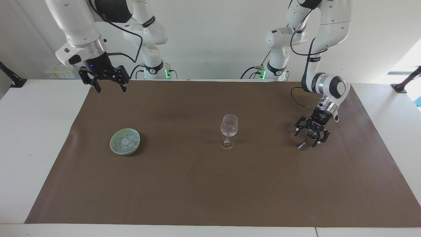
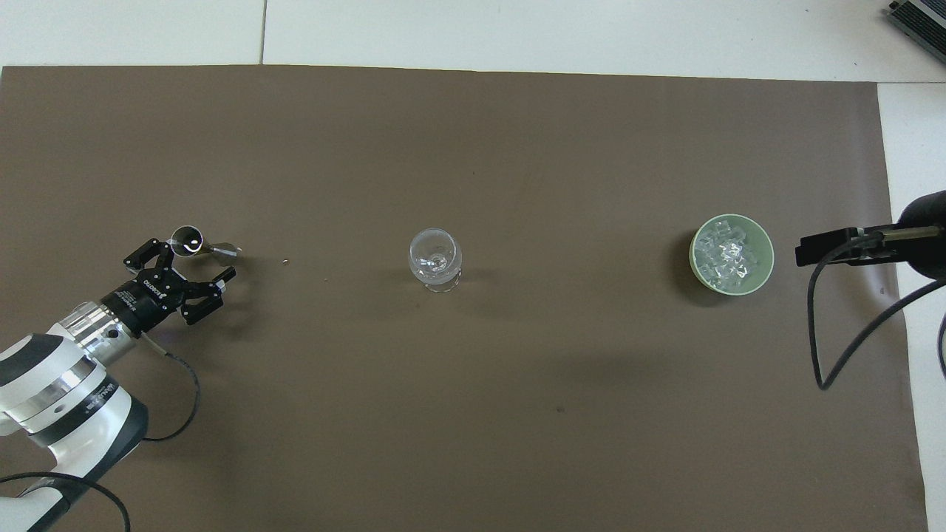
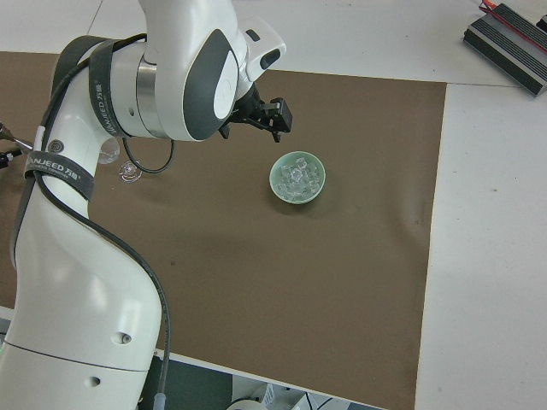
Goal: Pour wine and add ice with both arms
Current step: 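Grasp the silver jigger with the left gripper and lift it, then carry the jigger with the left gripper over the clear glass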
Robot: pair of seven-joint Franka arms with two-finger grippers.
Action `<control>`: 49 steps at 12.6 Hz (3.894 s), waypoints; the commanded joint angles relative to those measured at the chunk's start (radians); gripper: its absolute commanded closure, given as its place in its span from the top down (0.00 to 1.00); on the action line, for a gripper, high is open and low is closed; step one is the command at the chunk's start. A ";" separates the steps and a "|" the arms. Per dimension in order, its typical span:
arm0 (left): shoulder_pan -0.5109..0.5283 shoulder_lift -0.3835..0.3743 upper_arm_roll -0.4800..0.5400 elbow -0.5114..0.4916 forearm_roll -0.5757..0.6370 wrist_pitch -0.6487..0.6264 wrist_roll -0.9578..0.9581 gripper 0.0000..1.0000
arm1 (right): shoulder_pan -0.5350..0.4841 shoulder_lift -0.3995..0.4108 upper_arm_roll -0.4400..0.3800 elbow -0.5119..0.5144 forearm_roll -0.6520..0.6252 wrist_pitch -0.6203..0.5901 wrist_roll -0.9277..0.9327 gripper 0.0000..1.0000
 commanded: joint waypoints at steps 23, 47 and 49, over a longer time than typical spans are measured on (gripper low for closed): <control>-0.009 0.009 0.004 0.015 -0.073 0.021 0.065 0.02 | -0.007 -0.022 0.000 -0.023 0.015 -0.004 -0.028 1.00; -0.221 -0.144 -0.089 0.153 -0.107 0.338 -0.156 0.00 | -0.007 -0.022 0.000 -0.023 0.015 -0.004 -0.028 1.00; -0.253 -0.148 -0.091 0.156 -0.138 0.348 -0.159 0.00 | -0.007 -0.022 0.000 -0.023 0.015 -0.004 -0.028 1.00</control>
